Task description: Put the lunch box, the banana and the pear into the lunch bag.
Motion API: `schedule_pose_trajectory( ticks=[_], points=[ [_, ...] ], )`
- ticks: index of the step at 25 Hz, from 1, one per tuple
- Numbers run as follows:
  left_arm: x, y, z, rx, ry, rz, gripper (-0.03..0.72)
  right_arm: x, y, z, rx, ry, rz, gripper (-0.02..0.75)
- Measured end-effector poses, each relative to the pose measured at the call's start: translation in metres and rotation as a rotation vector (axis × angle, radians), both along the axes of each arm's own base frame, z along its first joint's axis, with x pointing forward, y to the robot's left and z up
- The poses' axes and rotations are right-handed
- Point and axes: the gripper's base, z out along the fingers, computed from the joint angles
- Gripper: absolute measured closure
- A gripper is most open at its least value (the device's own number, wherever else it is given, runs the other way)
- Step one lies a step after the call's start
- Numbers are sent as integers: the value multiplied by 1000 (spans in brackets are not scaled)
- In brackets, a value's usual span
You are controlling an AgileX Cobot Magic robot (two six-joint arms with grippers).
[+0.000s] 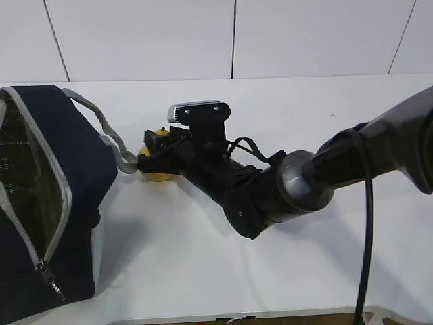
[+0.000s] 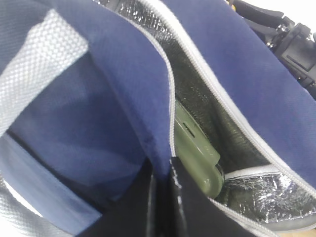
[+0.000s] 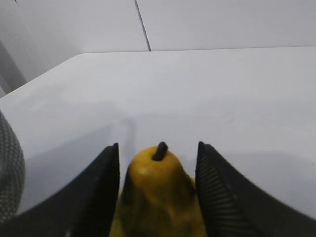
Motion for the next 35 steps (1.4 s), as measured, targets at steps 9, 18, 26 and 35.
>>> schedule_pose_trajectory(
  ticks=[9,18,26,35],
  points=[
    [0,0,0,0,0,0,702,0,0,0,0,-3,1,460],
    [0,0,0,0,0,0,702,0,0,1,-31,-28,7,465],
    [0,0,0,0,0,0,702,0,0,1,-64,-59,12,465],
    [0,0,0,0,1,-1,702,-1,-1,45,-96,-186,17,467]
  ],
)
